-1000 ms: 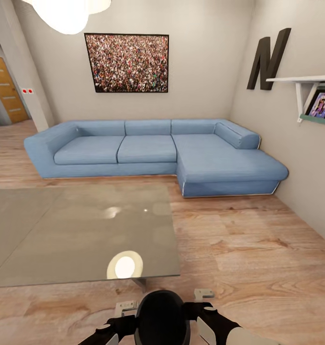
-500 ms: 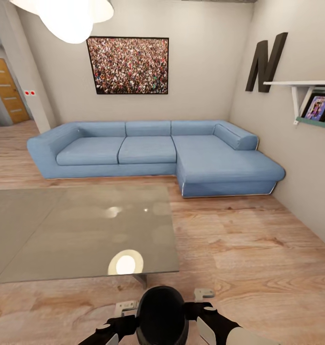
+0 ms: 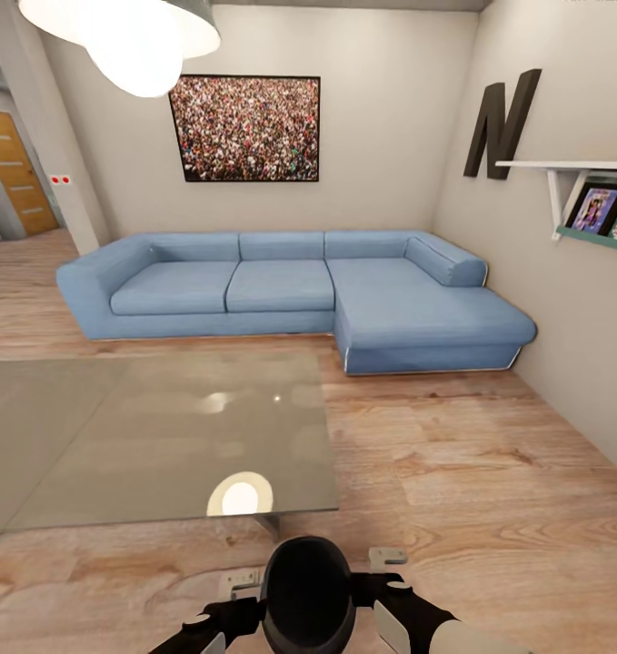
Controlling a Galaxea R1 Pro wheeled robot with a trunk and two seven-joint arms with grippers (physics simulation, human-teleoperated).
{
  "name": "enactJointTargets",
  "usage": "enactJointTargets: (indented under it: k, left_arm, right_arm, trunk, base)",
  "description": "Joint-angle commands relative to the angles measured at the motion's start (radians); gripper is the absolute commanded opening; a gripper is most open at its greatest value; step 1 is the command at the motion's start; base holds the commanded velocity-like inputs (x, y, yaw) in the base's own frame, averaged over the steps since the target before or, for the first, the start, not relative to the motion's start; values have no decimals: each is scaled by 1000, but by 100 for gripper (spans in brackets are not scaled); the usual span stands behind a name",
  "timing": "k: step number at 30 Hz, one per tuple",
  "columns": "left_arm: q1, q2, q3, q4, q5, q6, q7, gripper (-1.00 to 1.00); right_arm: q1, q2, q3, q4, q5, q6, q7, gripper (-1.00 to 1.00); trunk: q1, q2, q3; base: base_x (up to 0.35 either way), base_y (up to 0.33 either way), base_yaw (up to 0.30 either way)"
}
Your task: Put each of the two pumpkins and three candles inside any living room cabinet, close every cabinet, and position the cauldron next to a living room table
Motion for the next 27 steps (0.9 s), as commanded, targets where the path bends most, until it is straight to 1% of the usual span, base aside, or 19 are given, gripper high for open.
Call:
enactJointTargets:
  k: [1,6,21,27]
  left_arm:
    - [0,1,-8,-2,8,3,8,100]
    - [0,1,-8,-2,6,3,7,100]
    - [0,0,-8,-2,8,4,7,100]
    - [0,1,-8,-2,8,4,8,100]
  right_arm:
    - [0,0,8,-2,-7,3,-6,100]
    - [0,-2,8,-1,-7,3,-6,100]
    - [0,-3,8,-1,-7,3,-6,100]
    - [0,-3,7,-1,-7,3,-6,100]
  trunk:
    - [-4,7,2]
    - [-23,42,18]
    - [-81,147,65]
    - [-104,189,84]
  base:
    - [-1,0,0]
    - [-138,0,0]
    - [-298,0,0]
    - [-81,0,0]
